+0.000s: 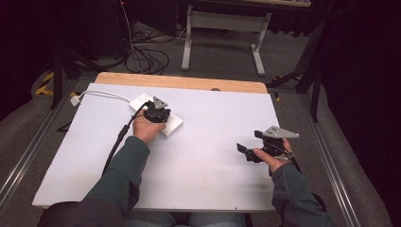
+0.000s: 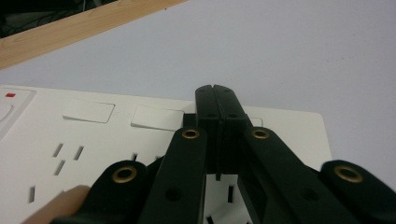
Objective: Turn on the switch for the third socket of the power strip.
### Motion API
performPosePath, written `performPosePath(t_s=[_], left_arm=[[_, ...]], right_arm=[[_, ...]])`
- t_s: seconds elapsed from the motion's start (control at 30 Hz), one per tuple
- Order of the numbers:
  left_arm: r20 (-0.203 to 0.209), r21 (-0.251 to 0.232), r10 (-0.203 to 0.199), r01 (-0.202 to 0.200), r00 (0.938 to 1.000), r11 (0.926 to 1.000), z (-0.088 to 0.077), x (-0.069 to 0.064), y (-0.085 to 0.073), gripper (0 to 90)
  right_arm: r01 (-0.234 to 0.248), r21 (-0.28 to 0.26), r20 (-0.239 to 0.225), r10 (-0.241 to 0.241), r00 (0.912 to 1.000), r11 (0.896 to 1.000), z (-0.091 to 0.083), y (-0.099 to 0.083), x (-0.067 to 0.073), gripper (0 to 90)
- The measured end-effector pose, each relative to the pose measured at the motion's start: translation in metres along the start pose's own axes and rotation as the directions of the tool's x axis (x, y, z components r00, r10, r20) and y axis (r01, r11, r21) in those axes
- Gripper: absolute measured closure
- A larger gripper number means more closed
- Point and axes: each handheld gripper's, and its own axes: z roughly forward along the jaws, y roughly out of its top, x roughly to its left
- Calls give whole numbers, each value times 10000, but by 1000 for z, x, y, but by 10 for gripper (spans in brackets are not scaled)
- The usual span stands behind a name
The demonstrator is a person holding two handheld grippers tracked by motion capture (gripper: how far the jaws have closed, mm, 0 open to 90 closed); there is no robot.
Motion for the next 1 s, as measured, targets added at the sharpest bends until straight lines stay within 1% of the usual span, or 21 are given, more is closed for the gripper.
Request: performPosePath(t_s=[0.1, 0.13, 0.2, 0.33, 0.47, 0.53, 0.63, 0.73, 0.83, 0.87, 0.9, 1.0], left_arm=[[-64, -41, 1, -1, 10000, 10000, 1, -1, 0, 899], [-28, -34, -17, 17, 10000, 10000, 1, -2, 0, 899], [-114, 144, 58, -56, 9999, 9999, 2, -2, 0, 899], [-144, 160, 23, -20, 9999, 9999, 2, -1, -1, 900], [-73, 119, -21, 22, 10000, 9999, 1, -1, -1, 900], [-81, 116, -13, 14, 10000, 9999, 2, -1, -1, 900], [-119, 4, -109, 109, 9999, 9999, 2, 1, -2, 900], [-150, -557, -394, 385, 9991, 9977, -5, 2, -1, 900], [-218, -984, -338, 315, 9992, 9946, -19, 4, 2, 900], [-171, -1108, -347, 325, 9993, 9933, -23, 5, 3, 900], [-247, -1177, -316, 285, 9992, 9926, -29, 6, 3, 900], [-200, -1460, -432, 399, 9989, 9885, -45, 10, 1, 900]], right_arm=[[1, -3, 9, -1, 10000, 10000, 0, 0, 0, 60], [0, -5, 7, 0, 10000, 10000, 0, 0, 0, 60], [0, -13, -8, 0, 10000, 10000, 0, 0, 1, 60], [30, 5, -27, -30, 10000, 10000, 0, 0, 1, 60], [27, 4, -24, -27, 10000, 10000, 0, 0, 1, 60], [11, 35, -13, -10, 10000, 10000, 1, 0, 1, 60], [9, 32, -14, -9, 10000, 10000, 1, 0, 1, 60], [12, 28, 14, -12, 10000, 10000, -1, -1, 1, 60], [47, 5, 52, -47, 10000, 10000, -2, -1, 1, 60], [47, 5, 52, -47, 10000, 10000, -2, -1, 1, 60], [55, 6, 63, -55, 10000, 10000, -2, 0, 1, 60], [43, 58, 88, -44, 10000, 10000, -1, 0, 2, 61]])
